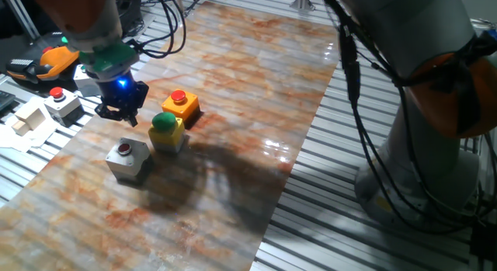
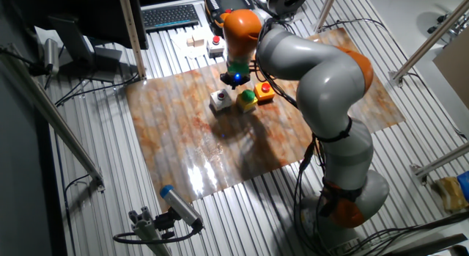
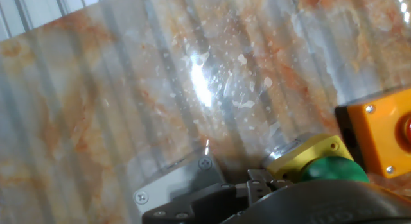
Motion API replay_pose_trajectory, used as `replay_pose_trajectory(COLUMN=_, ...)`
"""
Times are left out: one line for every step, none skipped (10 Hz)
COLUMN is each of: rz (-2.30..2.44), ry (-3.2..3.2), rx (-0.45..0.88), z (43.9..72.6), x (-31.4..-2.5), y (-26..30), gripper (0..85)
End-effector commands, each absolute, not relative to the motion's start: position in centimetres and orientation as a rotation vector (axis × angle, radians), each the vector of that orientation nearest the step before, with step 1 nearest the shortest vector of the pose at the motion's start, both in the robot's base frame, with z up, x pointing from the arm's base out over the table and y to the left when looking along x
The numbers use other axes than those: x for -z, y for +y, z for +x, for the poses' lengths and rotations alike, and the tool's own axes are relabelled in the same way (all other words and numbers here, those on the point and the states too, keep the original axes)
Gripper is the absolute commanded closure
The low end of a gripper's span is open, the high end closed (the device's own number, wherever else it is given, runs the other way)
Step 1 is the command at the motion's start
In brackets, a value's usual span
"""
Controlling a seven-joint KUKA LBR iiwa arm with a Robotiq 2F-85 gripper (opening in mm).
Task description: Press three buttons from left to right in sequence
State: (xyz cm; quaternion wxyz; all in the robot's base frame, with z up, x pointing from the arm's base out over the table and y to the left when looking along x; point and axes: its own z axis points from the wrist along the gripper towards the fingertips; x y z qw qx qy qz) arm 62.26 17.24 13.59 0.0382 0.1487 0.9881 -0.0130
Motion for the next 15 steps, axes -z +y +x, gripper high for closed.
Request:
replay_pose_trajectory(rz=0.446, ry=3.029, rx=0.01, z=62.3, x=-13.6, y=17.2, gripper=85.0)
replay_pose_trajectory(rz=0.449, ry=3.03, rx=-0.033, z=62.3, x=-13.6, y=17.2, gripper=85.0)
replay_pose_trajectory(rz=0.467, ry=3.025, rx=-0.048, z=62.3, x=-13.6, y=17.2, gripper=85.0)
replay_pose_trajectory(rz=0.474, ry=3.026, rx=-0.053, z=62.3, x=-13.6, y=17.2, gripper=85.0)
replay_pose_trajectory(rz=0.486, ry=3.028, rx=-0.059, z=62.3, x=-13.6, y=17.2, gripper=85.0)
replay_pose_trajectory(rz=0.492, ry=3.032, rx=-0.067, z=62.3, x=-13.6, y=17.2, gripper=85.0)
replay_pose_trajectory(rz=0.508, ry=3.044, rx=-0.098, z=62.3, x=-13.6, y=17.2, gripper=85.0)
replay_pose_trajectory(rz=0.548, ry=3.069, rx=-0.136, z=62.8, x=-14.0, y=17.7, gripper=85.0)
replay_pose_trajectory(rz=0.549, ry=3.083, rx=-0.146, z=63.4, x=-14.5, y=18.5, gripper=85.0)
replay_pose_trajectory(rz=0.55, ry=3.086, rx=-0.144, z=64.1, x=-14.9, y=19.4, gripper=85.0)
replay_pose_trajectory(rz=0.525, ry=3.087, rx=-0.128, z=64.5, x=-15.2, y=20.3, gripper=85.0)
replay_pose_trajectory(rz=0.485, ry=3.096, rx=-0.109, z=64.6, x=-15.3, y=20.6, gripper=85.0)
replay_pose_trajectory(rz=0.473, ry=3.097, rx=-0.106, z=64.5, x=-15.2, y=20.8, gripper=85.0)
replay_pose_trajectory(rz=0.437, ry=3.099, rx=-0.064, z=64.3, x=-14.9, y=21.0, gripper=85.0)
replay_pose_trajectory(rz=0.433, ry=3.103, rx=-0.06, z=64.1, x=-14.6, y=21.3, gripper=85.0)
